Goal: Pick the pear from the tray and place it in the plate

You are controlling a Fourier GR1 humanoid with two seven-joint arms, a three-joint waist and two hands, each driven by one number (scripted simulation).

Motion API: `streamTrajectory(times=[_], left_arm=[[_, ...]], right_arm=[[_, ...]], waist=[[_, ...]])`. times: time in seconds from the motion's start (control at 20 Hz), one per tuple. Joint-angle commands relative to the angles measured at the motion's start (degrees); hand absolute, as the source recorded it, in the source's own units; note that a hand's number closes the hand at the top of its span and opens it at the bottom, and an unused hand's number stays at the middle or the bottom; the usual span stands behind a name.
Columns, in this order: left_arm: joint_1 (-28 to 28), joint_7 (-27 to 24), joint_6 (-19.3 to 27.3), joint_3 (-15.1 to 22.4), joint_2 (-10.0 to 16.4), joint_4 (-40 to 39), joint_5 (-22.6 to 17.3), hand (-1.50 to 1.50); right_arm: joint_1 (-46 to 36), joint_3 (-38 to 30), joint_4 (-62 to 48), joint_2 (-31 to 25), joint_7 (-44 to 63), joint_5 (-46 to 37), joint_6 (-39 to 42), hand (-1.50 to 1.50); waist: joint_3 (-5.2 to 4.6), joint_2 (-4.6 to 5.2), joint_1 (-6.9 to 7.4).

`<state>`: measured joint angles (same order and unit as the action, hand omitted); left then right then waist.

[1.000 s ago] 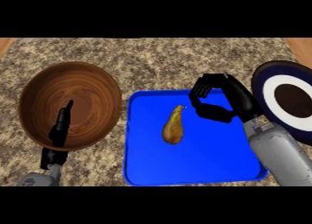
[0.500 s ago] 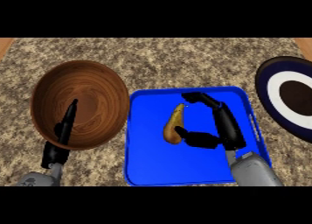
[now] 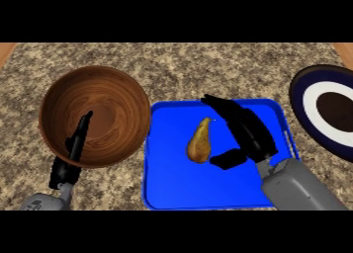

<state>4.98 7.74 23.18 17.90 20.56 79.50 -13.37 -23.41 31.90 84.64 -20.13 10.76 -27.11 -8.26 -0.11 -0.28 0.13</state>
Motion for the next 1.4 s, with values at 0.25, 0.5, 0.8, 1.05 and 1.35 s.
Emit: streamTrajectory(times=[0.25,0.5,0.8,1.05,1.35], left_arm=[[-0.6,-0.6,-1.2,-1.7,0.0,0.1,0.1,0.00],[0.4,2.3,-0.4,-1.2,-1.4,1.9,1.5,0.00],[-1.5,4.5,-2.5,-2.7,-0.5,5.3,2.8,0.00],[-0.3,2.6,-6.2,-6.7,-1.1,0.6,3.4,0.00],[-1.3,-1.4,-7.1,-8.1,-5.2,-2.9,5.5,0.00]], right_arm=[[-10.0,4.5,2.8,-0.3,21.6,-1.6,23.4,-1.50],[-14.6,1.7,0.2,5.6,30.2,2.8,33.0,-1.50],[-15.6,-0.4,-11.4,10.3,26.3,-2.2,33.6,-1.50],[-12.5,-2.4,-10.6,11.3,24.5,-6.4,35.6,-1.50],[-8.5,-3.1,-4.7,13.3,25.3,-10.1,38.7,-1.50]], waist=[[-0.02,0.12,0.01],[0.07,0.24,0.18],[0.11,0.34,0.45],[0.10,0.31,0.07],[0.09,0.24,-0.20]])
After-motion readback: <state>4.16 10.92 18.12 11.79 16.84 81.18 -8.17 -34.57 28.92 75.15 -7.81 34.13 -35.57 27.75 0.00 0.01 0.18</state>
